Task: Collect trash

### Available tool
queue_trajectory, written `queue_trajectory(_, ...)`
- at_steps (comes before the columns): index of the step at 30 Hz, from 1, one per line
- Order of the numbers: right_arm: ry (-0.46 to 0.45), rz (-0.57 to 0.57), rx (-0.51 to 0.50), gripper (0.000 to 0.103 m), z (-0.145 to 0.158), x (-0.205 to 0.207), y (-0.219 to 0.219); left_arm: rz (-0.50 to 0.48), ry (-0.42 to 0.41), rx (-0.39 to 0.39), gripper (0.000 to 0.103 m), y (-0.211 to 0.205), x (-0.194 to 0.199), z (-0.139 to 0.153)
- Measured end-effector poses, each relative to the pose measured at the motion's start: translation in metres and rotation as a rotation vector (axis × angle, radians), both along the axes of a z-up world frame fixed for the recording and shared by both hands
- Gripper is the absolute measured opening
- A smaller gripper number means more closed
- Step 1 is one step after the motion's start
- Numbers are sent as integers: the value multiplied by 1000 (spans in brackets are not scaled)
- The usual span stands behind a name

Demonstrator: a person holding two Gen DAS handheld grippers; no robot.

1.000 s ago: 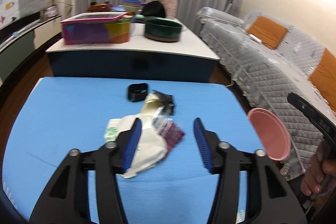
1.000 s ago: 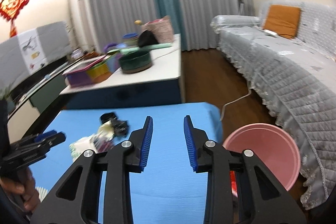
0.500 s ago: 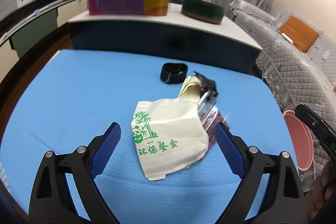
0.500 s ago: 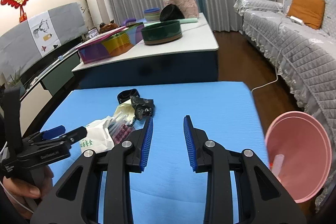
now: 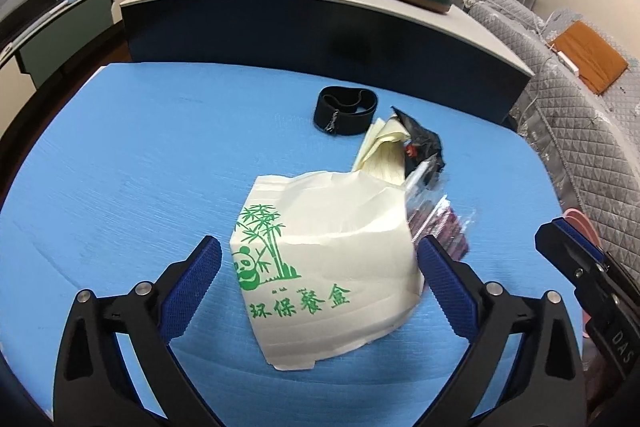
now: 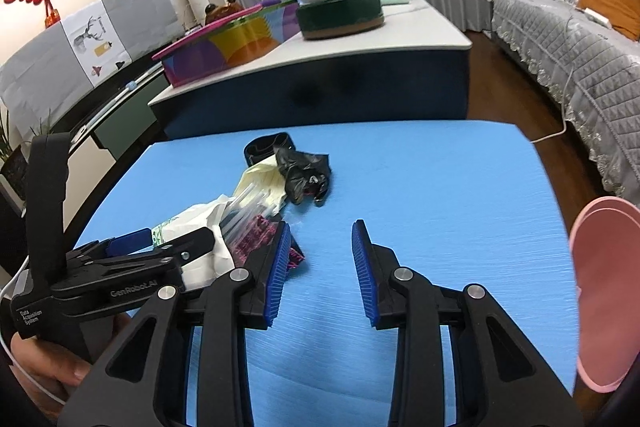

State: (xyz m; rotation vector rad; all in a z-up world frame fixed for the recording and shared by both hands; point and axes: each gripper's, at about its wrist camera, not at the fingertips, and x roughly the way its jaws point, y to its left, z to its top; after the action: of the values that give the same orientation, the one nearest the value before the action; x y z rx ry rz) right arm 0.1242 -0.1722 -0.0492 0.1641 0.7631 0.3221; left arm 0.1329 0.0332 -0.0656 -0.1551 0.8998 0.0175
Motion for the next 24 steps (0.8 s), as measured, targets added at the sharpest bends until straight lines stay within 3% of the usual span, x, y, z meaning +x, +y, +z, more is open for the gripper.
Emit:
queue_trajectory(4, 16, 17, 15, 35, -4, 6, 5, 7, 2, -23, 95, 4, 3, -2)
queue_trajectory(6, 26, 24, 26, 42, -7, 10, 8, 7, 0, -30, 86, 5, 2, 0)
queue_trajectory(10, 53, 39, 48, 43, -15, 16, 13, 4, 0, -28, 85, 6, 1, 1)
queue_trajectory(11, 58, 42, 50, 43, -17, 18, 14, 6, -2, -25, 76, 7, 0, 2)
queue_trajectory(12, 65, 47, 51, 43, -20, 19, 17, 10, -2, -18, 59, 8, 0, 3)
queue_trajectory(14, 73, 54, 51, 43, -23, 21, 20, 13, 2, -34, 57, 12, 0, 5)
queue_trajectory(19, 93, 66, 55, 47, -31, 28, 27, 36, 10, -59, 59, 21, -1, 5)
queue_trajectory(21, 96, 65, 59, 47, -33, 32, 28, 46, 5, -60, 78, 23, -1, 6)
queue_trajectory(24, 93, 59, 62, 47, -33, 38, 28, 61, -9, -77, 80, 27, -2, 8)
